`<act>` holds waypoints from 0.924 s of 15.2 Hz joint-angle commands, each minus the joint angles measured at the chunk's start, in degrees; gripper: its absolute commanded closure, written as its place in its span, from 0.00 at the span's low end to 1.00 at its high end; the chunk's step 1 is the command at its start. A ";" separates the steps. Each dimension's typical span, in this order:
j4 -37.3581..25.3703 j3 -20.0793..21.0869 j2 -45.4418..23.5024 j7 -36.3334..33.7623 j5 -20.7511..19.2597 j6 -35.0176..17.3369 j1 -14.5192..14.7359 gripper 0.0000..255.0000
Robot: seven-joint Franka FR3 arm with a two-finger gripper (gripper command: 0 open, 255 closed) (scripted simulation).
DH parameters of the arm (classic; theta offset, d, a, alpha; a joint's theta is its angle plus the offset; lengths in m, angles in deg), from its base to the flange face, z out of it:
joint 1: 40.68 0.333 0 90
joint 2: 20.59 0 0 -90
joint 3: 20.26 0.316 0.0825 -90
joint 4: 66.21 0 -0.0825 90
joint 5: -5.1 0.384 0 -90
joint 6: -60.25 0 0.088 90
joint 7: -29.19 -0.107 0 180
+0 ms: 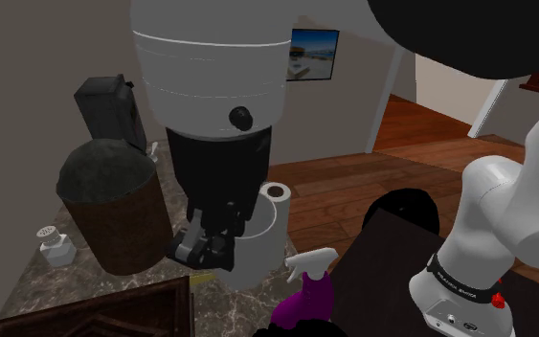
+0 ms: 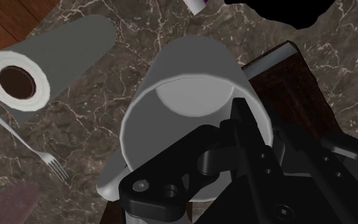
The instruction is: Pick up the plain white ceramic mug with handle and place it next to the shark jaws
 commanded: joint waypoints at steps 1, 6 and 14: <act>1.75 0.00 -0.01 0.02 0.00 -1.79 0.00 1.00; 5.26 0.17 -0.37 -0.26 -0.19 -5.61 0.08 1.00; 10.21 0.55 -1.71 -1.06 -0.95 -11.67 0.18 1.00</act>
